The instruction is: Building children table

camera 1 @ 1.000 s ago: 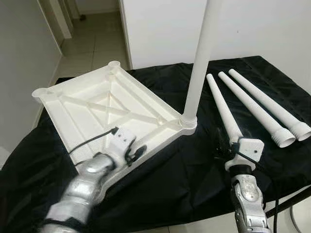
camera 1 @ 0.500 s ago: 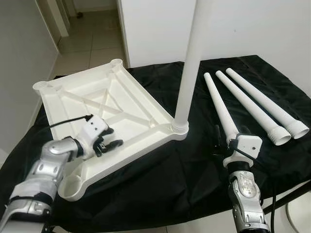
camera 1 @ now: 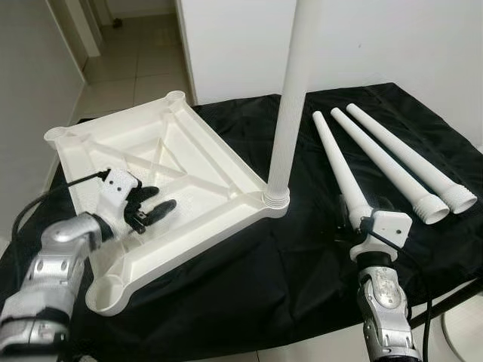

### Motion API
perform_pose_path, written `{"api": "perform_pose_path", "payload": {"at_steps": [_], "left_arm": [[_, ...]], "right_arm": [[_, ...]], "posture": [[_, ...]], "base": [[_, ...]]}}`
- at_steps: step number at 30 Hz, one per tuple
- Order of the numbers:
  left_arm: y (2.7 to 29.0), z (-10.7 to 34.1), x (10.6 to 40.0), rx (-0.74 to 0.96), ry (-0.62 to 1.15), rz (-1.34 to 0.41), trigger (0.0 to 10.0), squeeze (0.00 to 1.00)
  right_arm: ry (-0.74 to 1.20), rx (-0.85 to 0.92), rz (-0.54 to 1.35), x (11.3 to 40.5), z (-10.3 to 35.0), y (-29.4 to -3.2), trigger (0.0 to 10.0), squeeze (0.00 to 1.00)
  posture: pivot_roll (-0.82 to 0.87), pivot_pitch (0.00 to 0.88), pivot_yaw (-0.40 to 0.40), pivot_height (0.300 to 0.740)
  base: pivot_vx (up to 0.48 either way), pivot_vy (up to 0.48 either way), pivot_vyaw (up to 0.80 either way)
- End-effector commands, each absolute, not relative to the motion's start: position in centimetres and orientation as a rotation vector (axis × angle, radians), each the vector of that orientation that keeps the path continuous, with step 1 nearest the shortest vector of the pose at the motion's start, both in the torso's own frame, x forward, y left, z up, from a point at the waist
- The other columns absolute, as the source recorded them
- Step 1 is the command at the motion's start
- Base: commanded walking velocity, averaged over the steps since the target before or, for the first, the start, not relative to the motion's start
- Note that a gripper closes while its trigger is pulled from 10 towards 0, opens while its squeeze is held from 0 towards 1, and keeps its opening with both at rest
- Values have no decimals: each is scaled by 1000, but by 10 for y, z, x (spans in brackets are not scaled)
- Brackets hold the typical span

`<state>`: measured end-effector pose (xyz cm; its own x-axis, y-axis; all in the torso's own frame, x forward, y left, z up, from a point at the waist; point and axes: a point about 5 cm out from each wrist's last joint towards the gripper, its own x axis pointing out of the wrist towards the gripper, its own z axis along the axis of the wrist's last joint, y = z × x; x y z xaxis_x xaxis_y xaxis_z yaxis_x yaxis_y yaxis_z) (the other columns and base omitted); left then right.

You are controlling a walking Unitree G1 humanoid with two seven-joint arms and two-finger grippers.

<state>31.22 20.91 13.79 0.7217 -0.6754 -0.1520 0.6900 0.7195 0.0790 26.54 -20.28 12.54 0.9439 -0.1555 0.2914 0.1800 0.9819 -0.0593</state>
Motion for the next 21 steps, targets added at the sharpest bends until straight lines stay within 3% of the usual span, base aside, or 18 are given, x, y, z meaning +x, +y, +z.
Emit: {"api": "perform_pose_path", "payload": {"at_steps": [1, 7, 21], "left_arm": [[205, 141, 307, 72, 92, -774, 10000, 0], [187, 138, 298, -13, 84, -725, 10000, 0], [140, 127, 274, 22, 22, -787, 10000, 0]], "right_arm": [[-282, -77, -166, 266, 122, -200, 10000, 0], [-283, -76, -159, 269, 123, -201, 10000, 0], [-266, -84, -141, 267, 119, -201, 10000, 0]], "posture": [[-77, 24, 73, 740], [-63, 12, 67, 740], [-66, 5, 55, 740]], "base": [[0, 0, 0], [0, 0, 0], [0, 0, 0]]}}
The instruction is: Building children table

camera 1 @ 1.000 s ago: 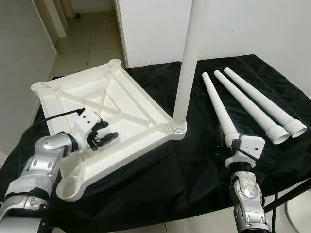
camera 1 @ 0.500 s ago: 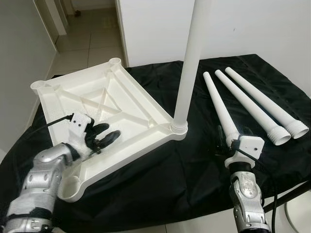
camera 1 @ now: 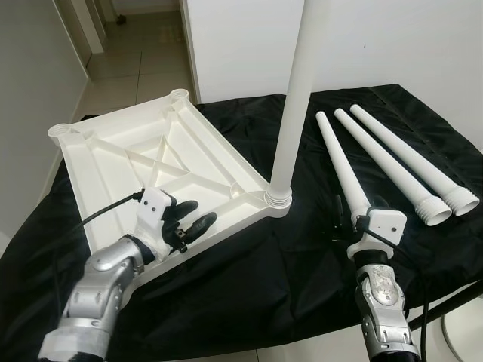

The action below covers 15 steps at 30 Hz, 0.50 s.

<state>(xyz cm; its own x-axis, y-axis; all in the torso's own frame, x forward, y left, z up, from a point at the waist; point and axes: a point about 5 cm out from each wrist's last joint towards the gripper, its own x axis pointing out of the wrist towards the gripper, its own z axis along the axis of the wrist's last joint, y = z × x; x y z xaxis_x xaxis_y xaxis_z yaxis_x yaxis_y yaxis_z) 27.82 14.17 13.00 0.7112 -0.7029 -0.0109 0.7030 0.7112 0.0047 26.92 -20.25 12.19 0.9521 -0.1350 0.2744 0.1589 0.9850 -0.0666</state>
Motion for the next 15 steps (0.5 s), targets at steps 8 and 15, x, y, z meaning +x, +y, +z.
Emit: {"api": "perform_pose_path", "payload": {"at_steps": [8, 15], "left_arm": [[137, 115, 252, 108, 67, -863, 10000, 0], [150, 109, 255, 115, 92, -775, 10000, 0]], "right_arm": [[-260, -98, -143, 266, 118, -207, 10000, 0], [-255, -99, -138, 266, 117, -206, 10000, 0]], "posture": [[-61, 12, 38, 740], [-51, 13, 32, 740]], "base": [[0, 0, 0], [0, 0, 0]]}}
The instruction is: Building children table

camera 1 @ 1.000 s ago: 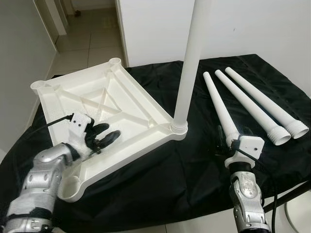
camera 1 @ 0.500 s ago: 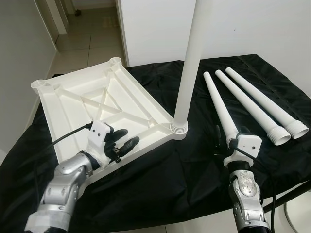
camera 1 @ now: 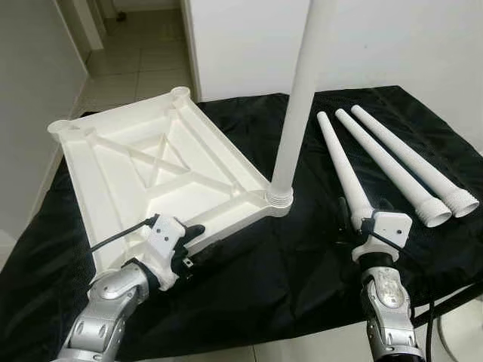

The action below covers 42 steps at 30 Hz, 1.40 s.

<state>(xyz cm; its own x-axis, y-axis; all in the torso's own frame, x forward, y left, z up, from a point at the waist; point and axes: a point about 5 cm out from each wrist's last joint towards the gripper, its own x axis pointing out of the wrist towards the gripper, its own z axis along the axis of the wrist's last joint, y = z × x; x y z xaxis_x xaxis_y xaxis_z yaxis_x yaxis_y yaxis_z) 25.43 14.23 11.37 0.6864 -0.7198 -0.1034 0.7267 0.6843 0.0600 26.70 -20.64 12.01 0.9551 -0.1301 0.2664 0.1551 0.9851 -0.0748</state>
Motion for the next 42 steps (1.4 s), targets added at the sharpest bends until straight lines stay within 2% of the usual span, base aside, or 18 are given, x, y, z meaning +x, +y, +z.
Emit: {"api": "perform_pose_path", "payload": {"at_steps": [1, 14, 16, 30, 31, 32, 33, 42], "left_arm": [[150, 109, 255, 115, 92, -775, 10000, 0], [162, 102, 257, 201, 171, -722, 10000, 0], [166, 98, 258, 233, 238, -715, 10000, 0], [162, 97, 265, 246, 314, -711, 10000, 0], [162, 97, 265, 238, 318, -707, 9412, 0], [162, 97, 266, 242, 318, -700, 5412, 0], [161, 98, 268, 232, 317, -694, 0, 0], [148, 102, 272, 220, 314, -670, 0, 0]], "right_arm": [[-255, -99, -138, 266, 117, -206, 10000, 0], [-252, -97, -124, 268, 116, -203, 10000, 0], [-249, -99, -121, 268, 115, -203, 10000, 0], [-243, -98, -121, 266, 113, -202, 10000, 0], [-243, -98, -122, 266, 113, -202, 10000, 0], [-243, -99, -123, 266, 113, -202, 10000, 0], [-243, -100, -125, 266, 113, -202, 10000, 0], [-245, -100, -127, 266, 114, -203, 10000, 0]], "posture": [[-51, 13, 32, 740], [-43, 8, 28, 740], [-42, 7, 30, 740], [-50, 3, 39, 740], [-56, 0, 42, 740], [-56, 0, 42, 740], [-56, 0, 42, 740], [-58, 5, 44, 740]], "base": [[0, 0, 0], [0, 0, 0], [0, 0, 0], [0, 0, 0], [0, 0, 0], [0, 0, 0], [0, 0, 0], [0, 0, 0]]}}
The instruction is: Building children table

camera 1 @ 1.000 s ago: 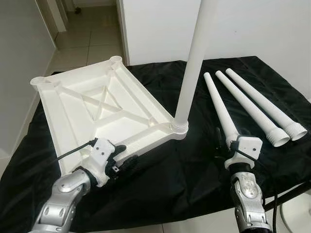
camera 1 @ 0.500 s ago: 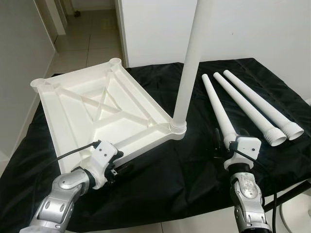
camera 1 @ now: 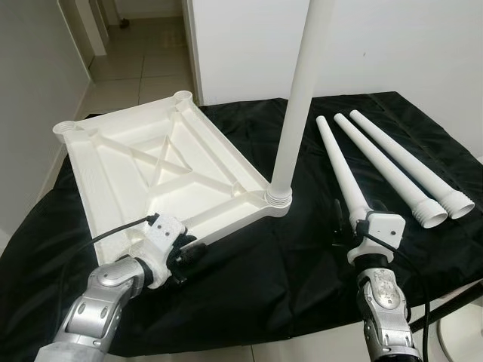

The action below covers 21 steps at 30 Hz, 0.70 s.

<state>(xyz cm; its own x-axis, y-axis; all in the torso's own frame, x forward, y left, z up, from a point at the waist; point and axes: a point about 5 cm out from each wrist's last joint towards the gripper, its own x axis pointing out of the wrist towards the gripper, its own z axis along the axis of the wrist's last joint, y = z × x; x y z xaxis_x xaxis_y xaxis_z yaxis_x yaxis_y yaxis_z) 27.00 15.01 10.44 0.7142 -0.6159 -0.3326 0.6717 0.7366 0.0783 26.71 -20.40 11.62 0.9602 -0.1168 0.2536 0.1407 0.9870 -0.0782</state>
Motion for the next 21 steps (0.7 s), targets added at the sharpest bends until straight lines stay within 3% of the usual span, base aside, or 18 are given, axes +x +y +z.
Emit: {"api": "perform_pose_path", "payload": {"at_steps": [1, 6, 9, 18, 19, 20, 21], "left_arm": [[148, 102, 272, 220, 314, -670, 0, 0], [131, 105, 277, 204, 302, -642, 0, 0], [104, 112, 285, 166, 272, -624, 0, 0], [86, 119, 298, 117, 281, -471, 275, 0], [82, 121, 300, 111, 277, -454, 1647, 0], [82, 121, 300, 111, 277, -454, 1647, 0], [80, 123, 301, 109, 271, -441, 4902, 0]], "right_arm": [[-245, -100, -127, 266, 114, -203, 10000, 0], [-244, -98, -129, 267, 114, -202, 10000, 0], [-247, -94, -133, 268, 114, -201, 10000, 0], [-249, -88, -148, 267, 114, -201, 10000, 0], [-249, -88, -150, 267, 114, -201, 10000, 0], [-249, -88, -150, 267, 114, -201, 10000, 0], [-249, -88, -152, 267, 114, -201, 10000, 0]], "posture": [[-58, 5, 44, 740], [-62, 8, 50, 740], [-67, 10, 52, 740], [-77, 22, 66, 740], [-78, 23, 68, 740], [-78, 23, 68, 740], [-78, 23, 68, 740]], "base": [[0, 0, 0], [0, 0, 0], [0, 0, 0], [0, 0, 0], [0, 0, 0], [0, 0, 0], [0, 0, 0]]}}
